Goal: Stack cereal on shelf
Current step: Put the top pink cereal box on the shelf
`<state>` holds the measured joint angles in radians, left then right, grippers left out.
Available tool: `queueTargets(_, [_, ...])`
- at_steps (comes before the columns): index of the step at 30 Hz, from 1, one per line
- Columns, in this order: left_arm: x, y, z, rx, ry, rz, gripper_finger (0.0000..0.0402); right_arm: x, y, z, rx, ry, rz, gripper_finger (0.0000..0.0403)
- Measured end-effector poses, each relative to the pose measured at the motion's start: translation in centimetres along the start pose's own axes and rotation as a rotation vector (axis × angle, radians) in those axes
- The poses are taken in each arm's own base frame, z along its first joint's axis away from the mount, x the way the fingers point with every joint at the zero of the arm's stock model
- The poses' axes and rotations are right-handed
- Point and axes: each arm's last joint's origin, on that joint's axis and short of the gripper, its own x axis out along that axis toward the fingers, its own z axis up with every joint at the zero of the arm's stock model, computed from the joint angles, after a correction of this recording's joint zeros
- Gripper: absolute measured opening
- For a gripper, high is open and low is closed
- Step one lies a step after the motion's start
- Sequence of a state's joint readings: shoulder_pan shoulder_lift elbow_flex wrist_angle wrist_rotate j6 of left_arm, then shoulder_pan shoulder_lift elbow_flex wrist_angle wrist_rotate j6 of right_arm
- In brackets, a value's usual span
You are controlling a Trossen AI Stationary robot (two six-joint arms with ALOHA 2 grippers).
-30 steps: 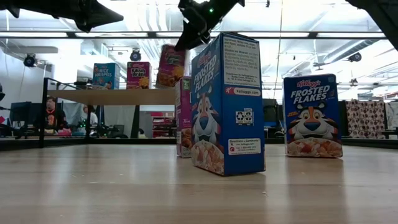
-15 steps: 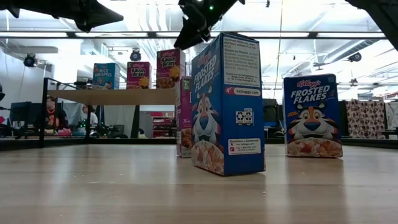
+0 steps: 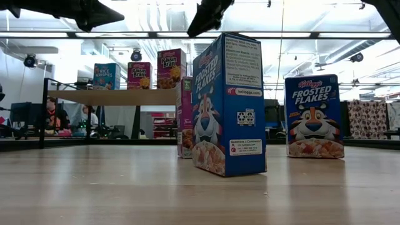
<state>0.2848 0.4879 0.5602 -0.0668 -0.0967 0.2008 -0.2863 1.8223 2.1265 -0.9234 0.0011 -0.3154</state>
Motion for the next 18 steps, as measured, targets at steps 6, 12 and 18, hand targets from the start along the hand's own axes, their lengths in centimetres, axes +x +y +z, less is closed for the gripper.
queueTargets(6, [0.6,0.0,0.3,-0.004,-0.037,0.007,0.0000,-0.1,2.1,-0.4,-0.042,0.067,0.059,0.0057])
queueTargets(12, [1.8,-0.1,0.4,-0.002,-0.051,0.010,0.0000,-0.2,4.9,-0.9,-0.094,0.093,0.119,0.0014])
queueTargets(18, [3.2,-0.3,0.2,0.018,-0.053,0.009,0.0000,-1.1,7.0,-2.2,-0.123,0.064,0.148,0.0009])
